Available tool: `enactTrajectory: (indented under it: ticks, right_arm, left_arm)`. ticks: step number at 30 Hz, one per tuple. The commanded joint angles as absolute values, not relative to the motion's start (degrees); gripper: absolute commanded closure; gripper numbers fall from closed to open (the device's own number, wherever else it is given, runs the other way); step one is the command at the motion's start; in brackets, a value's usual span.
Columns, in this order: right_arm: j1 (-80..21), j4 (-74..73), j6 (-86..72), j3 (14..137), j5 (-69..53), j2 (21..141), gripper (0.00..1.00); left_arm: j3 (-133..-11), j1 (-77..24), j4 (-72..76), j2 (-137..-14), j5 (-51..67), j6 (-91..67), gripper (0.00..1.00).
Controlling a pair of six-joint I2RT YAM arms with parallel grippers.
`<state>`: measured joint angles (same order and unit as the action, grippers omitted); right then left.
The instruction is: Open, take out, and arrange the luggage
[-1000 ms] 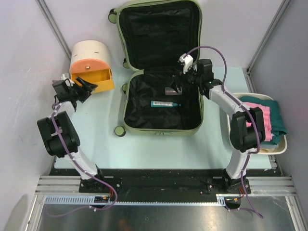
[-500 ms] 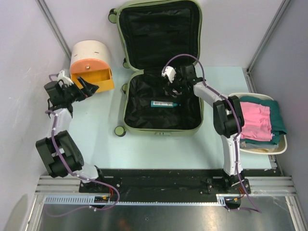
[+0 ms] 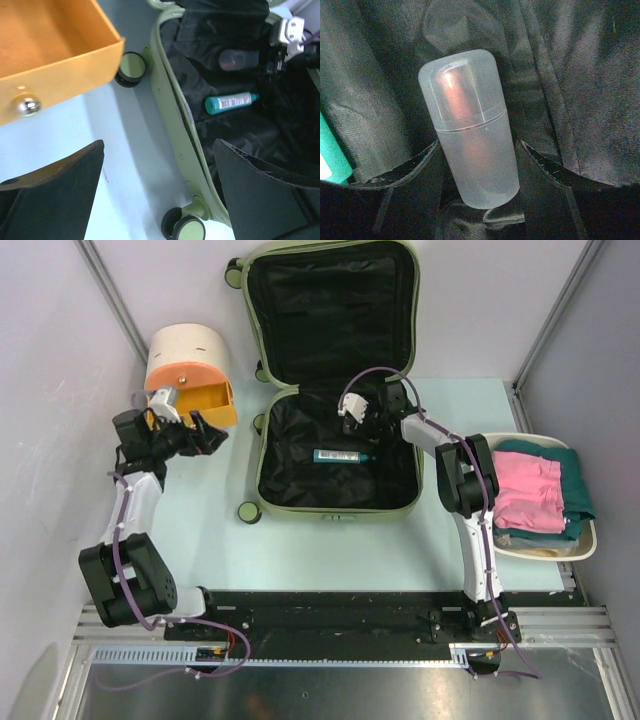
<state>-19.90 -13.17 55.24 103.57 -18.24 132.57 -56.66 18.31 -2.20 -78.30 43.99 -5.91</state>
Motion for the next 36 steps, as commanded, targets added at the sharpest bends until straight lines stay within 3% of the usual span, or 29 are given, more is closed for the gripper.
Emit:
enactTrajectory:
  ticks: [1, 7, 13, 17, 24, 27, 36]
  right_arm:
    - [-20.30, -10.28, 56.16, 103.89, -18.98, 131.23, 0.54]
    - [-20.13, -10.11, 50.20, 104.06, -23.19, 127.01, 0.77]
    - [-20.13, -5.38, 29.65, 104.41, -36.00, 119.98, 0.95]
    - [-21.62, 2.62, 10.87, 103.89, -42.35, 116.72, 0.99]
    - [-24.78, 16.94, -8.14, 98.44, -45.53, 111.89, 1.00]
    - [-26.10, 20.81, -12.38, 96.60, -45.53, 111.62, 1.00]
    - [-29.00, 27.77, -21.79, 95.80, -47.54, 112.41, 1.00]
  left_arm:
    - [-58.36, 14.07, -4.57, -75.85, 41.75, 2.11, 0.06]
    - [-61.78, 9.50, -4.75, -76.81, 40.78, 6.32, 0.06]
    - [-67.14, 4.14, -4.66, -79.79, 43.50, 5.28, 0.05]
    - [-72.58, 0.53, -4.22, -82.35, 45.70, -3.65, 0.03]
    - [-76.99, -3.34, 0.07, -86.40, 48.34, -23.97, 0.02]
    - [-72.34, -3.95, 12.02, -84.30, 49.40, -31.63, 0.01]
    - [-69.17, -5.89, 15.91, -84.02, 46.23, -35.07, 0.03]
